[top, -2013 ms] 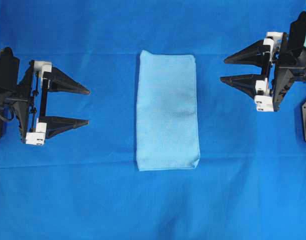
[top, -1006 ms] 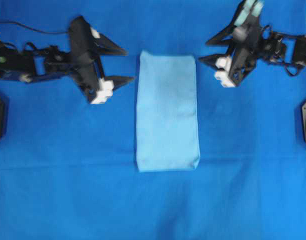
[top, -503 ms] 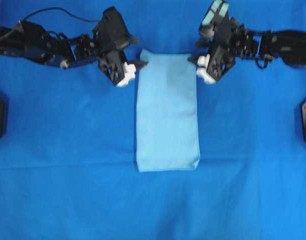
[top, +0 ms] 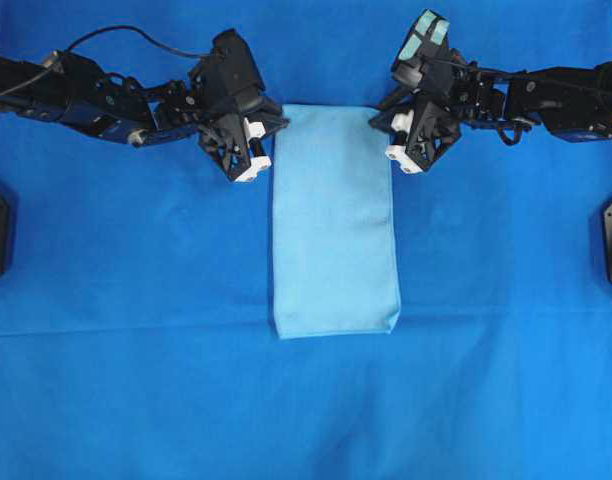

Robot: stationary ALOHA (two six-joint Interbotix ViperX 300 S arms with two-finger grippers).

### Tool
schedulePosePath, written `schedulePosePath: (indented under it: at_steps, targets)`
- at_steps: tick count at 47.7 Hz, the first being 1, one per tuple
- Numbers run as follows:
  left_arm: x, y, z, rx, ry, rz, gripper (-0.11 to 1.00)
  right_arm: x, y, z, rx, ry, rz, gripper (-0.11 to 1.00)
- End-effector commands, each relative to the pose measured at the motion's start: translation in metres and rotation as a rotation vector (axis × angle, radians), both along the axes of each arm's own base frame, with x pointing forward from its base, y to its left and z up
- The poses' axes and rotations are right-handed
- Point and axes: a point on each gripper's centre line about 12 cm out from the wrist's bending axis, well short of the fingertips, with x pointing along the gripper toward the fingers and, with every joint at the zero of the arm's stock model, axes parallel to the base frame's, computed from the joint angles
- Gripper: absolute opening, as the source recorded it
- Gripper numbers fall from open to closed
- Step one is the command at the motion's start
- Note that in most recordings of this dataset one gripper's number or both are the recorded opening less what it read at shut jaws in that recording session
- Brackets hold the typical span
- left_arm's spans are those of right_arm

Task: Fold the light blue towel.
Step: 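Move both grippers to the strip's top corners and grasp them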

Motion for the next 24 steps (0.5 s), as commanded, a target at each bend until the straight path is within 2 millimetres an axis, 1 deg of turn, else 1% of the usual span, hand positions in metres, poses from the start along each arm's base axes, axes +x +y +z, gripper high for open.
schedulePosePath:
  at_steps: [1,3,4,5,19,24]
  targets:
    - [0.006,-0.001,0.007,0.02,-0.02,-0.016,0.18,0.001,0.001,0.004,-0.007,-0.012,0.006,0.19]
    - [0.006,-0.003,0.005,0.028,-0.01,-0.029,0.13,0.001,0.002,0.004,-0.006,-0.011,0.009,0.08]
    - [0.007,-0.003,0.005,0.033,-0.01,-0.034,0.13,0.002,0.004,0.004,-0.006,-0.011,0.012,0.04]
    - [0.007,-0.004,0.004,0.036,-0.007,-0.039,0.13,0.002,0.004,0.004,-0.006,-0.009,0.013,0.03]
    - [0.008,-0.004,0.008,0.05,-0.014,-0.046,0.13,0.002,0.007,0.005,0.003,-0.016,0.008,0.03]
    - [0.009,-0.004,0.021,0.061,-0.036,-0.047,0.13,0.001,0.006,0.011,-0.002,-0.028,0.002,0.03]
